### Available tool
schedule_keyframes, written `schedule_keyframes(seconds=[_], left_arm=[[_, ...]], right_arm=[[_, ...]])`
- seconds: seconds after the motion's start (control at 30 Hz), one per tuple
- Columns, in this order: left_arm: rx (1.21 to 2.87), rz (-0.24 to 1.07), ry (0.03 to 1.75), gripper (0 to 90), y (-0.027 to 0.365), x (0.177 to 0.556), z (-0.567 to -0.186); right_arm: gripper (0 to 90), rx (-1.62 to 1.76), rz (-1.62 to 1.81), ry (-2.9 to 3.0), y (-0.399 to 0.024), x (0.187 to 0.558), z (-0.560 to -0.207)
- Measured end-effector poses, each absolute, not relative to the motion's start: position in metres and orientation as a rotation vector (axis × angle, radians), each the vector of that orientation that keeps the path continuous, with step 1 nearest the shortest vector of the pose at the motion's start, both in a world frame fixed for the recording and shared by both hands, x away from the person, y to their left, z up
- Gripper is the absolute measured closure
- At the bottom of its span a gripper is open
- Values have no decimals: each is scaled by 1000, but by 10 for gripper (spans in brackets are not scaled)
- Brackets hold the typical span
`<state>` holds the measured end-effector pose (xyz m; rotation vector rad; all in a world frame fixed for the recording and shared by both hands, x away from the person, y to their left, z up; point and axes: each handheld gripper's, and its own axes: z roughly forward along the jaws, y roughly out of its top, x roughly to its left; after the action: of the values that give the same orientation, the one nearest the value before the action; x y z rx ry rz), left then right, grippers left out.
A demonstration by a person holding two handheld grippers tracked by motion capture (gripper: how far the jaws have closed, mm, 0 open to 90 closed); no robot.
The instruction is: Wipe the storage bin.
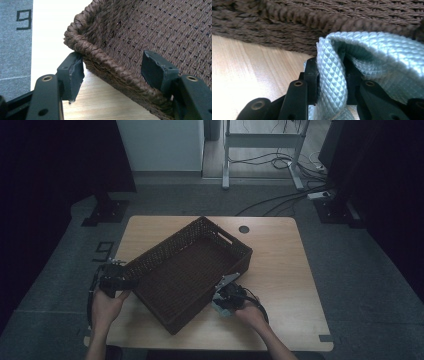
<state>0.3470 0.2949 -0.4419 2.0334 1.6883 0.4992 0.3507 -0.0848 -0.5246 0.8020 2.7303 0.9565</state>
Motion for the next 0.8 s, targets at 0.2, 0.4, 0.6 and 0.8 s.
schedule_keyframes(seconds=[0.2, 0.4, 0.6, 0.8], left_arm=[[2033, 501, 1688, 351, 295, 347, -442], [2037, 502, 1686, 351, 295, 347, -442], [2038, 502, 1688, 351, 294, 347, -442], [2039, 503, 1690, 353, 294, 347, -441]], right_arm=[[697, 790, 968, 2740, -81, 346, -524], [696, 738, 976, 2767, -68, 334, -525], [697, 712, 999, 2785, -64, 331, -523], [697, 684, 1017, 2797, -56, 323, -522]])
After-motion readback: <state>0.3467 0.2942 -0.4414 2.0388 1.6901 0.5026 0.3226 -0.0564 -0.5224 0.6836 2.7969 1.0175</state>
